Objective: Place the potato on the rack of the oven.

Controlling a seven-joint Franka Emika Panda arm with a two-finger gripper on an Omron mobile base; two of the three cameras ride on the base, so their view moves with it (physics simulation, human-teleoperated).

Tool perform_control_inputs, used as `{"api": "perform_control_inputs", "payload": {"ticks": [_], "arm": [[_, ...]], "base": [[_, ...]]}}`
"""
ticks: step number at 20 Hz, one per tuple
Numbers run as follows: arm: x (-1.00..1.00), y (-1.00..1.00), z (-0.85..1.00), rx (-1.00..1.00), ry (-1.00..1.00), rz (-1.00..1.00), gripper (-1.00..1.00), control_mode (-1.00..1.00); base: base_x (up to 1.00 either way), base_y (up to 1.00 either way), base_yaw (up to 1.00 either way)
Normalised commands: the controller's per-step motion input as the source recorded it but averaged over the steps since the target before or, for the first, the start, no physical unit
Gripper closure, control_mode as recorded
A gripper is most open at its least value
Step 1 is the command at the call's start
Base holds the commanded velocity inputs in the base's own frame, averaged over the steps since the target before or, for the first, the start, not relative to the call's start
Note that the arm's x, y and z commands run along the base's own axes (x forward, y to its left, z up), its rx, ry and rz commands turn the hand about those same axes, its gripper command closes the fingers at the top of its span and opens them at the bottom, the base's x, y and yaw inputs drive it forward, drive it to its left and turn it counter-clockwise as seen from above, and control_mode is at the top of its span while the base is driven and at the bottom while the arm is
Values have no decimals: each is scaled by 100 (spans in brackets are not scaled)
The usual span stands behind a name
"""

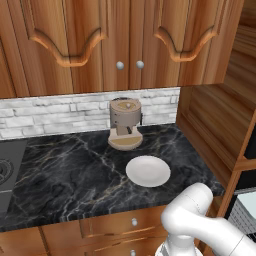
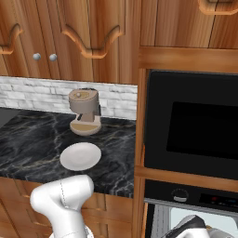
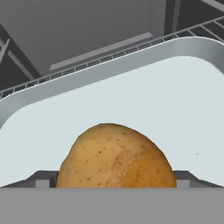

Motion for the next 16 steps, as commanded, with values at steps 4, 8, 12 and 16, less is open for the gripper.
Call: {"api": "perform_control_inputs", "payload": {"ticks": [4, 8, 12, 16], "arm": [[0, 0, -2, 0, 0, 0, -100, -100], [0, 0, 0, 0, 0, 0, -100, -100], [0, 0, 11, 0, 2, -1, -100, -100], [-1, 0, 24, 0, 6, -1, -100, -100]], "base": [[0, 0, 0], [0, 0, 0], [0, 0, 0], [0, 0, 0]]}}
